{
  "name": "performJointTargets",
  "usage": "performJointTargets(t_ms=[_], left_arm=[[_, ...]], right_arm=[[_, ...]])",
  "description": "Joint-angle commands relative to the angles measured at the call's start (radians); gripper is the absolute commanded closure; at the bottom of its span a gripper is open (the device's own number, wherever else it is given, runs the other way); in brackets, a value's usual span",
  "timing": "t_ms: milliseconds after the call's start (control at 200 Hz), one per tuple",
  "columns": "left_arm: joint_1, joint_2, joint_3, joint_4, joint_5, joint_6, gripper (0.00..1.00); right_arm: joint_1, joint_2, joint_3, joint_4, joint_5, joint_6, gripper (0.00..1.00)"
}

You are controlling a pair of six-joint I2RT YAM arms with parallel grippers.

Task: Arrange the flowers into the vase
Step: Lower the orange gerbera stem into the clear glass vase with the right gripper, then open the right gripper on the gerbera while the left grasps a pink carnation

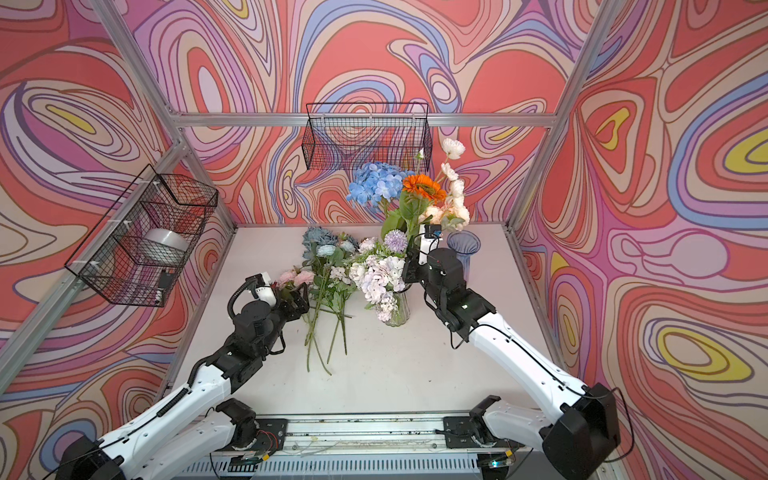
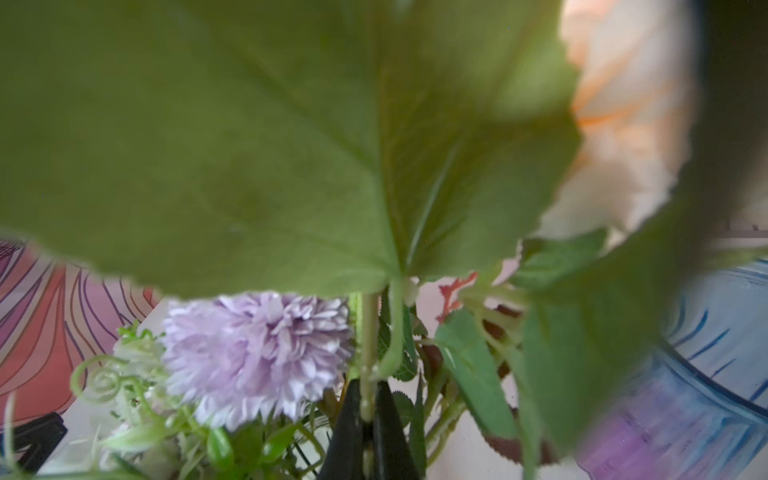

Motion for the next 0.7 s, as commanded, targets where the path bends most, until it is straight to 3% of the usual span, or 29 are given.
performJointTargets(t_ms=[0,115,245,386,581,696], left_arm=[[0.006,-0.013,-0.003,-0.106,0.019,-0.092,0.17],[0.007,0.006,-0.003,-0.168,0.075,-0.135,0.23],[0.007,0.053,-0.003,-0.228,0.126,-0.173,0.27],[0.007,0.107,-0.010,-0.245,0.120,-0.188,0.32],[0.008,0.200,-0.033,-0.158,0.097,-0.236,0.43],[0.008,0.261,-0.022,-0.103,0.110,-0.243,0.50]], right_arm=[[-0.003,-0.015,-0.005,-0.060,0.007,0.014,1.00],[-0.003,-0.039,0.006,-0.093,0.026,0.004,0.82],[-0.004,-0.073,0.026,-0.128,0.042,-0.018,0.47],[-0.003,-0.113,0.050,-0.169,0.081,-0.045,0.20],[-0.004,-0.175,0.066,-0.192,0.136,-0.080,0.02],[-0.003,-0.207,0.062,-0.192,0.160,-0.089,0.02]])
